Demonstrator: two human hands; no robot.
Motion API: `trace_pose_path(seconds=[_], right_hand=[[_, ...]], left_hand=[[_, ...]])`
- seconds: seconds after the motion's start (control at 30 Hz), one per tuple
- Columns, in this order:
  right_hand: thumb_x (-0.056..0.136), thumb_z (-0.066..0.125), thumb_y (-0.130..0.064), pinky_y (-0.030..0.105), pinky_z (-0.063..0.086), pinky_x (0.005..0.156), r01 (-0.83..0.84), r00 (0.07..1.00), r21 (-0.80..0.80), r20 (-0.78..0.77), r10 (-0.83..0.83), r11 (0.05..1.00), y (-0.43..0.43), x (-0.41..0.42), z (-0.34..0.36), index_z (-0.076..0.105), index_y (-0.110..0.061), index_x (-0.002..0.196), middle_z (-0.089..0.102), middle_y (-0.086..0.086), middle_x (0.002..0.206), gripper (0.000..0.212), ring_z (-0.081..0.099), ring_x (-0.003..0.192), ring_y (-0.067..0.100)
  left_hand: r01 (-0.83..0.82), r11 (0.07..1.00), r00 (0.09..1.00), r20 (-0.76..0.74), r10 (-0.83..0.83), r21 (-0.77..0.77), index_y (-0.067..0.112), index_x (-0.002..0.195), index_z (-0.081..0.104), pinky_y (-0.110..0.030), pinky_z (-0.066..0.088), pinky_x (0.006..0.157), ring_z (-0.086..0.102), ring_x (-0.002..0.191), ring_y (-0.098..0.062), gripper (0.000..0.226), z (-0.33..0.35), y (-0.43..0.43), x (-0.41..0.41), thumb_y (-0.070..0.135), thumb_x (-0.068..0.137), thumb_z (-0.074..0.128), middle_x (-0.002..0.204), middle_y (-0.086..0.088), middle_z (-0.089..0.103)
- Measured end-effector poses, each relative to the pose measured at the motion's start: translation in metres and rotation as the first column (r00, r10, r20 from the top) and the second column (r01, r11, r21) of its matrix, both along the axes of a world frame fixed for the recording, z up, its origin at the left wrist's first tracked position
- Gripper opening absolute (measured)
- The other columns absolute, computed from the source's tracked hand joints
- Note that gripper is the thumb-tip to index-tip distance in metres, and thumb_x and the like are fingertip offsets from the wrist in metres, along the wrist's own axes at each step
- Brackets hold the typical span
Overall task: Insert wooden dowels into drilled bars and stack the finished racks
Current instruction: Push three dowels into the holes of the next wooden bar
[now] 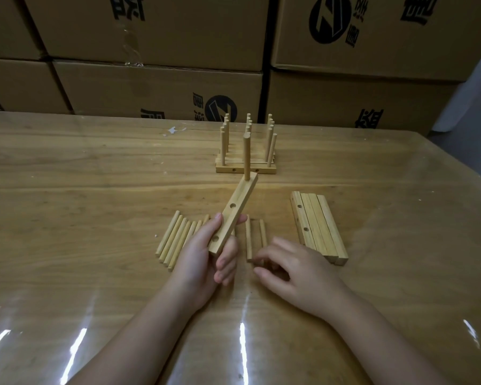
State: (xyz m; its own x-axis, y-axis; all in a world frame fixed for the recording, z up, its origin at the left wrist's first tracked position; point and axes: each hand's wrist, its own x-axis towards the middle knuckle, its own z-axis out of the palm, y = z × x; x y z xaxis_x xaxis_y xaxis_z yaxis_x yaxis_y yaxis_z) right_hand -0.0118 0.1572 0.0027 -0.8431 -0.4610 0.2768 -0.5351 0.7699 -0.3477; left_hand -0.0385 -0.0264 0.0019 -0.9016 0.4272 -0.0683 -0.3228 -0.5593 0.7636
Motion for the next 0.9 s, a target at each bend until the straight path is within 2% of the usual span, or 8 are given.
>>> trace_pose_path(seconds=[0.33, 0.43, 0.53, 0.6, 0.67, 0.73, 0.8, 0.9], right_hand=[[0.091, 0.047, -0.048, 0.022, 0.034, 0.054, 0.204, 0.979, 0.154, -0.033, -0.201, 0.967, -0.006, 0.000, -0.001, 0.040, -0.026, 0.086, 0.044, -0.012, 0.086, 0.024, 0.045, 0.064, 0.006], [0.095, 0.043, -0.039, 0.021, 0.039, 0.057, 0.261, 0.965, 0.160, -0.028, -0.260, 0.952, -0.005, -0.001, -0.001, 0.043, -0.025, 0.106, 0.052, -0.012, 0.095, 0.017, 0.054, 0.073, 0.008], [0.094, 0.046, -0.029, 0.015, 0.033, 0.055, 0.267, 0.963, 0.107, 0.000, -0.269, 0.958, -0.005, -0.003, -0.003, 0.041, -0.025, 0.130, 0.045, -0.018, 0.088, 0.037, 0.049, 0.067, 0.003], [0.094, 0.049, -0.022, 0.014, 0.036, 0.053, 0.286, 0.953, -0.082, 0.128, -0.275, 0.955, -0.004, -0.003, -0.003, 0.041, -0.025, 0.135, 0.050, -0.017, 0.080, 0.042, 0.049, 0.063, 0.003], [0.094, 0.051, -0.016, 0.014, 0.041, 0.053, 0.363, 0.911, -0.479, 0.364, -0.195, 0.799, -0.003, -0.005, 0.000, 0.045, -0.029, 0.130, 0.062, -0.008, 0.076, 0.038, 0.052, 0.059, 0.003], [0.092, 0.053, -0.013, 0.017, 0.043, 0.050, 0.441, 0.860, -0.754, 0.511, 0.011, 0.487, -0.001, -0.008, 0.003, 0.047, -0.032, 0.122, 0.068, -0.004, 0.076, 0.036, 0.051, 0.055, 0.003], [0.086, 0.058, -0.016, 0.018, 0.043, 0.051, 0.474, 0.823, -0.824, 0.540, 0.175, 0.311, 0.003, -0.010, 0.004, 0.052, -0.028, 0.119, 0.068, -0.001, 0.078, 0.036, 0.050, 0.056, 0.005], [0.075, 0.066, -0.016, 0.019, 0.045, 0.053, 0.466, 0.805, -0.860, 0.510, 0.304, 0.208, 0.006, -0.012, 0.003, 0.066, -0.016, 0.107, 0.069, 0.004, 0.089, 0.032, 0.055, 0.063, 0.007]], left_hand=[[-0.015, 0.997, 0.999, 0.046, 0.011, 0.075, 0.006, 0.110, 0.062, -0.014, 0.027, 0.028, 0.028, 0.024, -0.006, 0.045, -0.004, -0.003, -0.003, 0.039, 0.098, 0.034, 0.038, 0.004, 0.031], [-0.015, 0.997, 0.999, 0.042, 0.012, 0.075, 0.006, 0.110, 0.063, -0.014, 0.028, 0.028, 0.029, 0.024, -0.006, 0.045, -0.003, -0.003, -0.003, 0.039, 0.097, 0.035, 0.038, 0.004, 0.031], [-0.019, 0.997, 0.999, 0.041, 0.016, 0.074, 0.005, 0.110, 0.063, -0.015, 0.027, 0.027, 0.029, 0.024, -0.006, 0.045, -0.003, -0.003, -0.003, 0.039, 0.097, 0.035, 0.038, 0.004, 0.031], [-0.018, 0.997, 0.999, 0.040, 0.015, 0.070, 0.005, 0.110, 0.063, -0.014, 0.027, 0.028, 0.029, 0.024, -0.006, 0.046, -0.003, -0.002, -0.002, 0.039, 0.097, 0.035, 0.038, 0.004, 0.031], [-0.015, 0.997, 0.999, 0.038, 0.013, 0.070, 0.006, 0.110, 0.063, -0.014, 0.027, 0.028, 0.029, 0.025, -0.006, 0.046, -0.003, -0.002, -0.002, 0.039, 0.097, 0.035, 0.039, 0.004, 0.031], [-0.014, 0.998, 0.999, 0.031, 0.012, 0.063, 0.006, 0.109, 0.063, -0.014, 0.028, 0.028, 0.029, 0.025, -0.006, 0.045, -0.003, -0.002, -0.002, 0.039, 0.096, 0.036, 0.039, 0.004, 0.031], [-0.006, 0.999, 1.000, 0.014, 0.006, 0.045, 0.007, 0.108, 0.064, -0.014, 0.028, 0.028, 0.029, 0.024, -0.006, 0.045, -0.003, -0.001, -0.001, 0.039, 0.096, 0.035, 0.038, 0.004, 0.031], [0.021, 1.000, 1.000, -0.013, -0.021, 0.003, 0.006, 0.112, 0.061, -0.015, 0.029, 0.028, 0.029, 0.024, -0.006, 0.046, -0.003, 0.001, 0.000, 0.040, 0.096, 0.034, 0.038, 0.004, 0.032]])
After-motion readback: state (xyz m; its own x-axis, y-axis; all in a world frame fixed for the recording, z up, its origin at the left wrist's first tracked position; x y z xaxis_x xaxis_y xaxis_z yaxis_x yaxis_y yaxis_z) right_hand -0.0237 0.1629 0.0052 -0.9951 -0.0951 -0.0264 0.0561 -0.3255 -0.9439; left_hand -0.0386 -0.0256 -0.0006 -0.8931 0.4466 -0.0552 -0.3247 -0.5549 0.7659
